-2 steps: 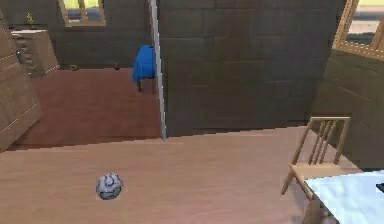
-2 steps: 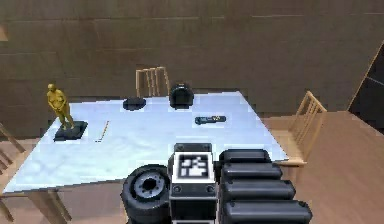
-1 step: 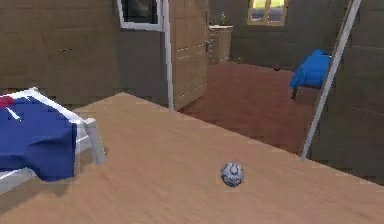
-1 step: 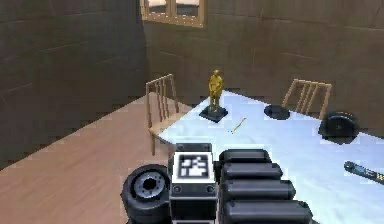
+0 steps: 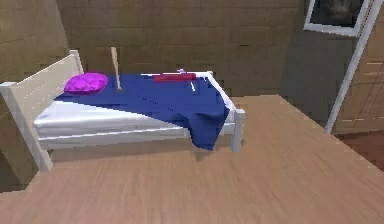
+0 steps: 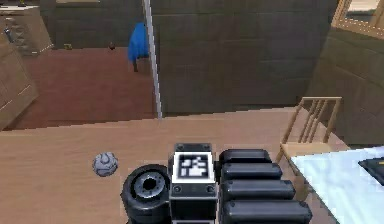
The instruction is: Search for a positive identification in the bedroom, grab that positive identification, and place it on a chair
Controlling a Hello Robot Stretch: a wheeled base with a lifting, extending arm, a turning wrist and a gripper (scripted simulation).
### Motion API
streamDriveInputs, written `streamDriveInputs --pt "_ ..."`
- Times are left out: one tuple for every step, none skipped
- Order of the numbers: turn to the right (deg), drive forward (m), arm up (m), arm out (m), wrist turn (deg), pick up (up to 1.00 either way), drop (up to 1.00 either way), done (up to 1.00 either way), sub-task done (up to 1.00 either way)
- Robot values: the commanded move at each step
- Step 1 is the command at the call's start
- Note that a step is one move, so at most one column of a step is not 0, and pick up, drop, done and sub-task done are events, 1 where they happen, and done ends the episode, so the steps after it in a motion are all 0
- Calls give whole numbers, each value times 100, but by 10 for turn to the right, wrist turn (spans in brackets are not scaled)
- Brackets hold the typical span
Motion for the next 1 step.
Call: streamDriveInputs --pt "-60 0 0 0 0 0 0 0 0"
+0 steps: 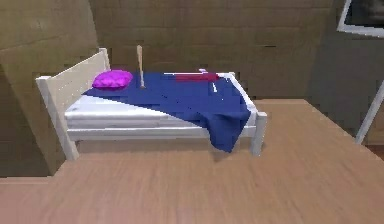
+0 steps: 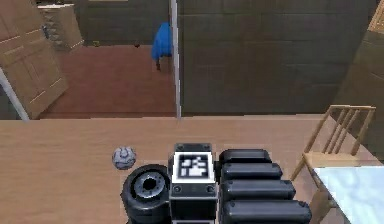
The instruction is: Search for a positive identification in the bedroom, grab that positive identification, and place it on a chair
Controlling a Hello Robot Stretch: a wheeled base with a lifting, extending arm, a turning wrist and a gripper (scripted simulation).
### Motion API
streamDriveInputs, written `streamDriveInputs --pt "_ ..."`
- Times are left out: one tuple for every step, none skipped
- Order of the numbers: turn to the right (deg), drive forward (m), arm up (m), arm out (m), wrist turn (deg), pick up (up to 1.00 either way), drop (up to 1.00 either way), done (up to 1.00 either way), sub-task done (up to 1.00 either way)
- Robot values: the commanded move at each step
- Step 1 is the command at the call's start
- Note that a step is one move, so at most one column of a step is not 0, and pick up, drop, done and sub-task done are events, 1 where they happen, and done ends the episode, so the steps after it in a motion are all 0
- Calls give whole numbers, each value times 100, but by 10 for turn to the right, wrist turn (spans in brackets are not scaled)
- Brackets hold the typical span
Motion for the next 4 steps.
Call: streamDriveInputs --pt "0 5 0 0 0 0 0 0 0" --pt "450 0 0 0 0 0 0 0 0" --pt "300 0 0 0 0 0 0 0 0" --pt "30 0 0 0 0 0 0 0 0"
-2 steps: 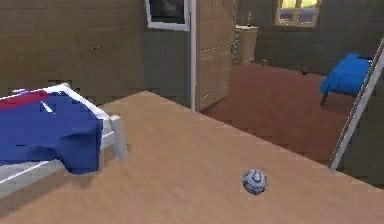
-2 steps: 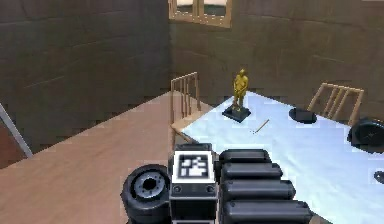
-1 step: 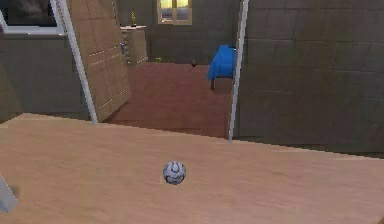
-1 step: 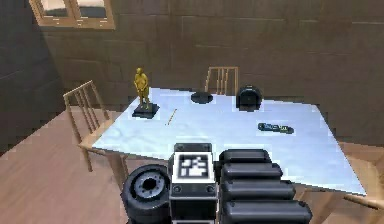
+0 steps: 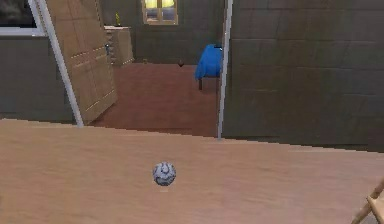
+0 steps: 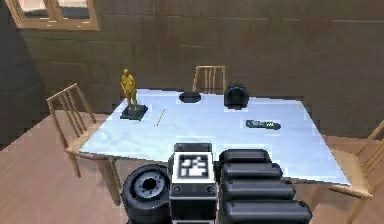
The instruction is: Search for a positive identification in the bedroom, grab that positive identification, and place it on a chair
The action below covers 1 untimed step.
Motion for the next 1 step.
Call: streamDriveInputs --pt "0 60 0 0 0 0 0 0 0"
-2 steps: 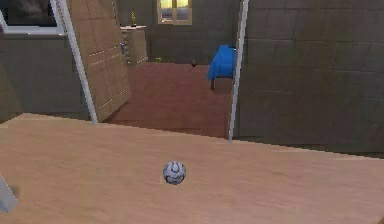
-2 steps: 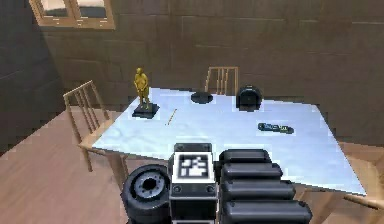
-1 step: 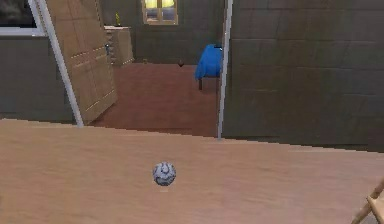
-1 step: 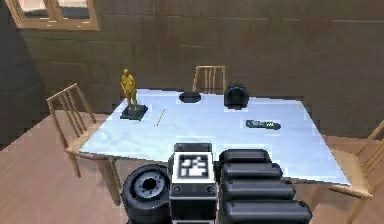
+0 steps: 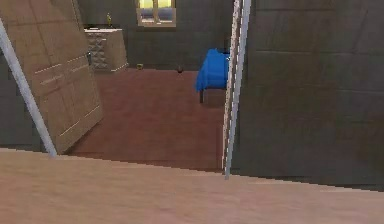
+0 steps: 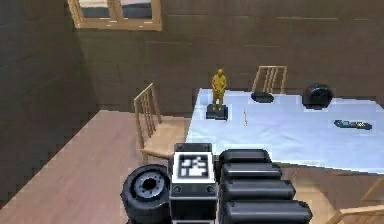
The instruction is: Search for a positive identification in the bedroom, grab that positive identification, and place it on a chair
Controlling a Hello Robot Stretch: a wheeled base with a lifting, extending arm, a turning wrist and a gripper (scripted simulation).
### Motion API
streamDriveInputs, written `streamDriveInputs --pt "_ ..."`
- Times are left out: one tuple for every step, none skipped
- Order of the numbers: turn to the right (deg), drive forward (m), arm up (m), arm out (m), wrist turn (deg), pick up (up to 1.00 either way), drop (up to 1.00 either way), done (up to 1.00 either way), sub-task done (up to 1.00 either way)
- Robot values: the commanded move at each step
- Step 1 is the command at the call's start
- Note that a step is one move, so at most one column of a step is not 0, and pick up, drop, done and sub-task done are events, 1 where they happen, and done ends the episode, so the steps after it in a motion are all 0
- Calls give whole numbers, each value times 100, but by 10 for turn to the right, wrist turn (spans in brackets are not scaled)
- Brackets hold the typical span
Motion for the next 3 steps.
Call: streamDriveInputs --pt "450 0 0 0 0 0 0 0 0" --pt "60 0 0 0 0 0 0 0 0" --pt "0 40 0 0 0 0 0 0 0"
